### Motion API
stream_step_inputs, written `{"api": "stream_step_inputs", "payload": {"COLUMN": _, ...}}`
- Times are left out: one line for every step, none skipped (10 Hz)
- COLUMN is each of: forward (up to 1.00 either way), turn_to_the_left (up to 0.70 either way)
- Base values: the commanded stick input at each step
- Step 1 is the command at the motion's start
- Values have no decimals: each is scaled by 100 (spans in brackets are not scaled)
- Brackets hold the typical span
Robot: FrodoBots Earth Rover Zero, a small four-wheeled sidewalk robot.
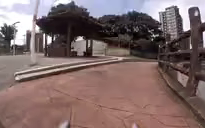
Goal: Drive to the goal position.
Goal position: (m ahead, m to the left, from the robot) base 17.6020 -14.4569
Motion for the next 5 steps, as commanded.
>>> {"api": "stream_step_inputs", "payload": {"forward": 100, "turn_to_the_left": 0}}
{"api": "stream_step_inputs", "payload": {"forward": 100, "turn_to_the_left": 0}}
{"api": "stream_step_inputs", "payload": {"forward": 100, "turn_to_the_left": 0}}
{"api": "stream_step_inputs", "payload": {"forward": 100, "turn_to_the_left": 0}}
{"api": "stream_step_inputs", "payload": {"forward": 100, "turn_to_the_left": -2}}
